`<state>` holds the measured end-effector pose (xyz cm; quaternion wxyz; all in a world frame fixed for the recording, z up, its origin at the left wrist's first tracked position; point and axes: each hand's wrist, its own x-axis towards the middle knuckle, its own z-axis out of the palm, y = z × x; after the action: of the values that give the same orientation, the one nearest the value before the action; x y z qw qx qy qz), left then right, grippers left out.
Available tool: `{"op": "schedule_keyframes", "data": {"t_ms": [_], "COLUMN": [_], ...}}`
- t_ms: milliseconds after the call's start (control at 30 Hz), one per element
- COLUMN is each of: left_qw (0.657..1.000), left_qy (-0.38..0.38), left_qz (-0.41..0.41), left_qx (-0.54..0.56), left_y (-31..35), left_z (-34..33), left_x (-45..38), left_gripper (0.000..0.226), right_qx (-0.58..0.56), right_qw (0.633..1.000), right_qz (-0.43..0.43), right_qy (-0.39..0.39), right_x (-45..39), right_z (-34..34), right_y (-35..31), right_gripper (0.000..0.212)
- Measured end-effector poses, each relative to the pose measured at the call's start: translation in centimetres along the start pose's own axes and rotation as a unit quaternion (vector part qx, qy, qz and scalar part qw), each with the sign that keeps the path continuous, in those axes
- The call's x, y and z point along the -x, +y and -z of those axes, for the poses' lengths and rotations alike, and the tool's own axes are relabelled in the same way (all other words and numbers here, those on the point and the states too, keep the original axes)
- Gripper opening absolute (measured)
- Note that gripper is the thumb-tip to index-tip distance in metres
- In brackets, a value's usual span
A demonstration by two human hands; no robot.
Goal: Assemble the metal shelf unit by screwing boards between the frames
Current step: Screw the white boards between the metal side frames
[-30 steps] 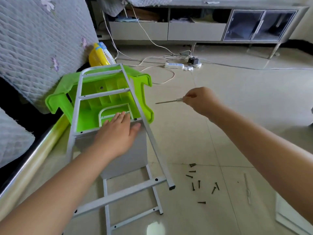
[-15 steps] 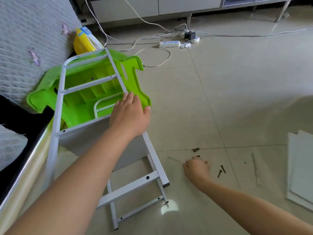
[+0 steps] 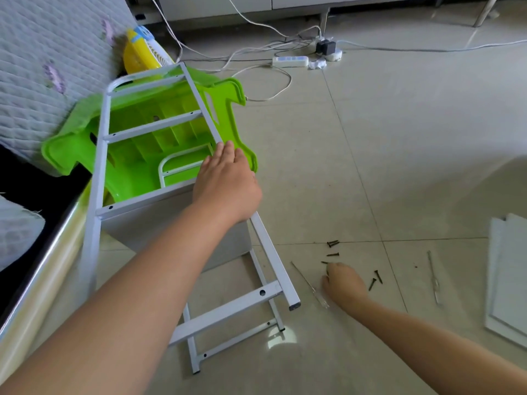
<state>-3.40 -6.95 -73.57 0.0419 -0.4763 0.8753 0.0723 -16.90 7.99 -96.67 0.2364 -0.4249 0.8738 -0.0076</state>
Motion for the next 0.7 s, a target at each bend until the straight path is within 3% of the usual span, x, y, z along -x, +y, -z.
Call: {"op": "schedule_keyframes", "data": {"t_ms": [133, 400, 533, 700], "left_qw": [1.0, 1.0, 1.0, 0.998], "left_qy": [0.001, -0.004, -0.007, -0.017], "left_qz": [-0.003, -0.006, 0.002, -0.008], "left_qx": [-0.001, -0.002, 0.001, 0.058], "left_y": [0.1, 0.1, 0.2, 0.0], "left_z": [-0.1, 0.0, 0.1, 0.8], "left_x": [0.1, 0.3, 0.2, 0.4], "left_gripper": [0.055, 0.054, 0.054, 0.055], "right_qx": [-0.017, -0.058, -0.211, -0.424], "right_qw": [0.998, 0.993, 0.975, 0.896], "right_qz": [-0.059, -0.085, -0.064, 0.036], "right_qy": [-0.022, -0.056, 0.019, 0.128], "right_x": [-0.7, -1.2, -1.5, -0.4], "right_z": [0.1, 0.5, 4.8, 12.0], "right_y": [1.0, 0.2, -2.8, -8.4], "right_gripper": [0.025, 0.021, 0.01, 0.008]}}
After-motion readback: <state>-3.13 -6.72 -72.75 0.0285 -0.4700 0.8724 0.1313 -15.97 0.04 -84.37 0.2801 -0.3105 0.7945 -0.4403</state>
